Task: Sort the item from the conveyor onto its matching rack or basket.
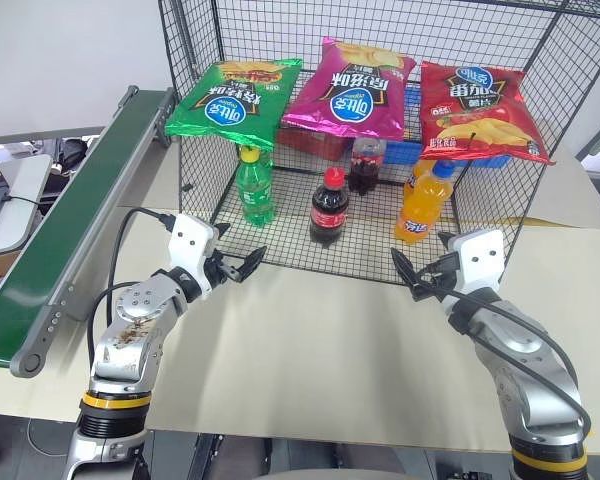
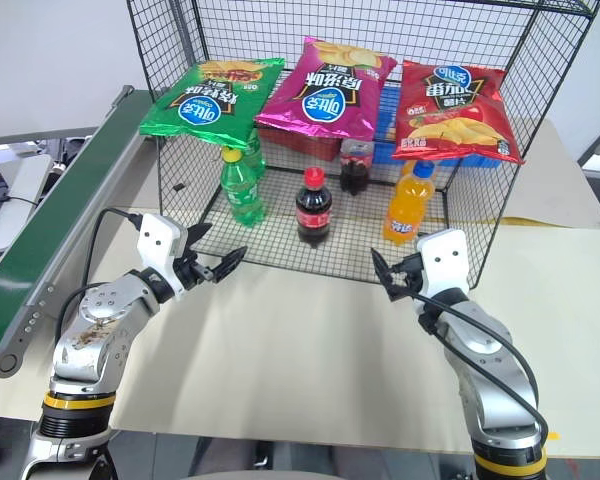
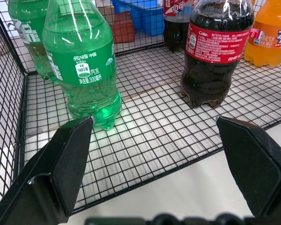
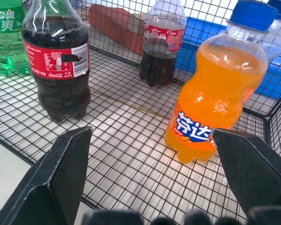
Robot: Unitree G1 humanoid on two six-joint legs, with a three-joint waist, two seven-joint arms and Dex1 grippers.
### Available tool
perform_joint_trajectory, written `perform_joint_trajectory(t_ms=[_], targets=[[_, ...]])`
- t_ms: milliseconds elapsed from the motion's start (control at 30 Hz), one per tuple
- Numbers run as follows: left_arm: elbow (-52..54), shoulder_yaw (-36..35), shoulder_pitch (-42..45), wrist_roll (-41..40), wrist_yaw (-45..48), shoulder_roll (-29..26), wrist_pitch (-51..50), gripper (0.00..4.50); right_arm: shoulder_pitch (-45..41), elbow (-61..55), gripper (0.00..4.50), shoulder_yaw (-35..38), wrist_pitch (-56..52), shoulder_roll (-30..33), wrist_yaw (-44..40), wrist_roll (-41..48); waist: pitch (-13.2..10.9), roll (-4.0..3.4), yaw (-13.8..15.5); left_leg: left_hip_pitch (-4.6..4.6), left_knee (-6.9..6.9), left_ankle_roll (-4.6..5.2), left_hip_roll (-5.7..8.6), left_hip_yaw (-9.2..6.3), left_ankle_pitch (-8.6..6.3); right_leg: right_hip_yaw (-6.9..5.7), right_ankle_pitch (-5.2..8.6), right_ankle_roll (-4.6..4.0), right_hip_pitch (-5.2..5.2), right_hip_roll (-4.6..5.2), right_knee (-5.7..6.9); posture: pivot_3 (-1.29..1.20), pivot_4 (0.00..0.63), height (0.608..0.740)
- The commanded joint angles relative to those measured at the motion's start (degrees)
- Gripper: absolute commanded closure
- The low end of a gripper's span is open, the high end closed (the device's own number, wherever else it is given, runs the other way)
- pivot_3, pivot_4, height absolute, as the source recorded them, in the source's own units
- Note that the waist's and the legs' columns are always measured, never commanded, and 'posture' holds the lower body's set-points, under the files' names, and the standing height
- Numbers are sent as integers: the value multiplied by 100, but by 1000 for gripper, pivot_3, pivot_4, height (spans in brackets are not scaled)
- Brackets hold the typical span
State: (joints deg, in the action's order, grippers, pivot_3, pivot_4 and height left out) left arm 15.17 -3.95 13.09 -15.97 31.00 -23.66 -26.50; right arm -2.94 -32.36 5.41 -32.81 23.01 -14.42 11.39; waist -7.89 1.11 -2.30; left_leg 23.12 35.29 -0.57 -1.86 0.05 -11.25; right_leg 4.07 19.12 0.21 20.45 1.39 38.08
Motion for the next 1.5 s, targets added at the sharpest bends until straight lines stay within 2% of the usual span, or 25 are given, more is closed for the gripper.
perform_joint_trajectory(t_ms=[33, 633, 1500], targets=[[99, -56, 88, -112, 81, -47, 121, 48, -6, -157, 0, 123, 200, 17, 0, -44, 0, 0, 0, 0, 0, 0, 0, 0, 0, 0, 0, 0, 0, 0, 0, 0, 150, 740], [281, -154, -101, -491, 297, -53, 303, 48, 1, -100, 0, 219, 309, 40, -31, -44, 0, 0, -3, 0, 0, 0, 0, 0, 0, 0, 0, 0, 0, 0, 0, 0, 150, 740], [243, -114, -100, -612, 339, -119, 211, 48, -20, -208, 0, 155, 195, -13, 101, -62, 0, 0, -3, 0, 0, 0, 0, 0, 0, 0, 0, 0, 0, 0, 0, 0, 150, 740]])
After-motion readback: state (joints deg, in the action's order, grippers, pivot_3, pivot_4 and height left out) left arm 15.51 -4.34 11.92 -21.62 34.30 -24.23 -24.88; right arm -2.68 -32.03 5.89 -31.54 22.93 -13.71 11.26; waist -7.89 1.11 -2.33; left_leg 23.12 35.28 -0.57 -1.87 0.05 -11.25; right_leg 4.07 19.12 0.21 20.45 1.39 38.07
